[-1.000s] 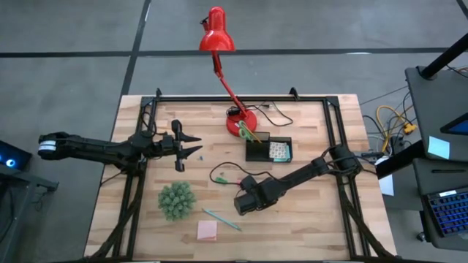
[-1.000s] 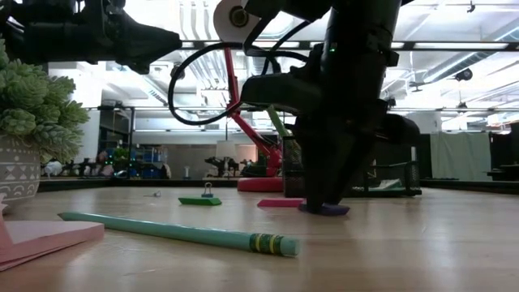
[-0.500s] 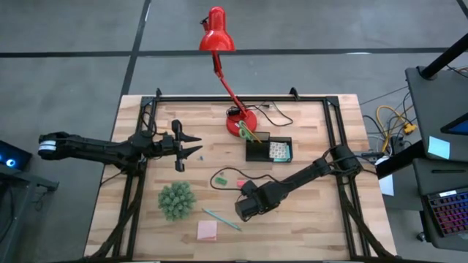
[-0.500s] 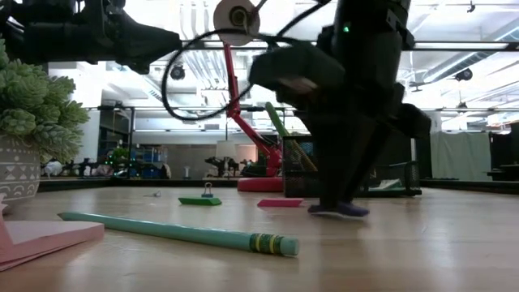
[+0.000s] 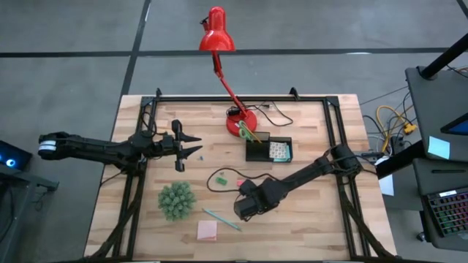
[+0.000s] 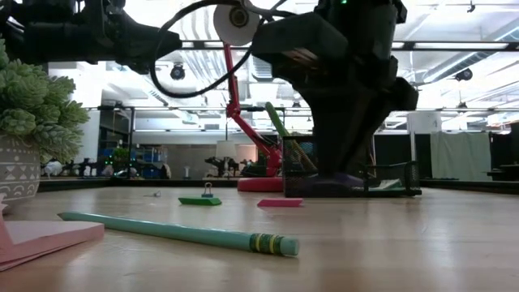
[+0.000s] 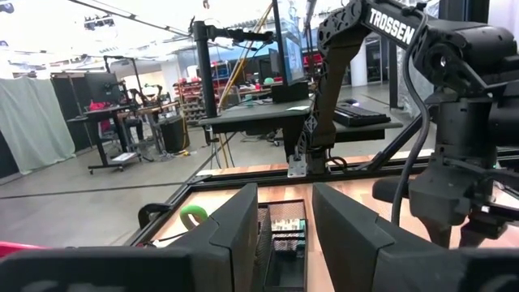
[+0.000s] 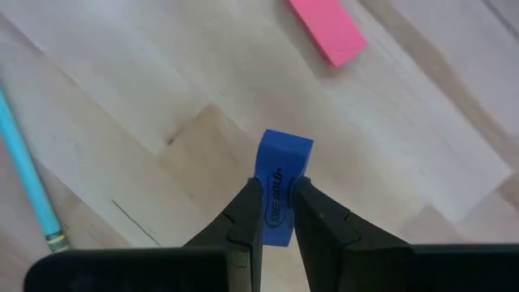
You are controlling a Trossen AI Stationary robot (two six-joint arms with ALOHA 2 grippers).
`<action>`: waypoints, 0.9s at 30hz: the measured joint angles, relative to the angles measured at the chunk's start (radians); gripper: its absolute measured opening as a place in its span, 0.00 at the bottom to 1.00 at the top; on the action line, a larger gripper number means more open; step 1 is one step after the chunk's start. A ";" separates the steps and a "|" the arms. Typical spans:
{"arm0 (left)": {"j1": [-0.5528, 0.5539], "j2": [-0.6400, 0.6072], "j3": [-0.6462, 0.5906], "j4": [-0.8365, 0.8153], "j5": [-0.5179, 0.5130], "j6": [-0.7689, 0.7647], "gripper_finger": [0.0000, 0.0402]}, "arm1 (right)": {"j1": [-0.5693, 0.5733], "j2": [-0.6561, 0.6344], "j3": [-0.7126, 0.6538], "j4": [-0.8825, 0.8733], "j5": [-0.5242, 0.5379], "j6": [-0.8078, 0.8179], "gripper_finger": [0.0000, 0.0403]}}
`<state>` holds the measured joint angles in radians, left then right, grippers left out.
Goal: Pick and place office supplies into organizer
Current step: Put the blue eraser into the front left compartment of the desk organizer
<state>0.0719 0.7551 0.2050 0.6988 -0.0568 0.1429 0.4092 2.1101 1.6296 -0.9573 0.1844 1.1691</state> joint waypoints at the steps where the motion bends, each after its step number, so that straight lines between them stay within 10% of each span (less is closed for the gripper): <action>1: 0.000 0.000 0.000 0.000 0.000 0.000 0.27 | -0.003 0.000 0.007 -0.011 0.001 -0.012 0.13; 27: 0.000 0.000 0.000 -0.002 0.000 -0.005 0.27 | -0.210 -0.003 0.176 -0.268 0.142 -0.348 0.13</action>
<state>0.0719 0.7550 0.2047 0.6967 -0.0566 0.1379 0.1990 2.1071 1.8059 -1.2256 0.3260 0.8212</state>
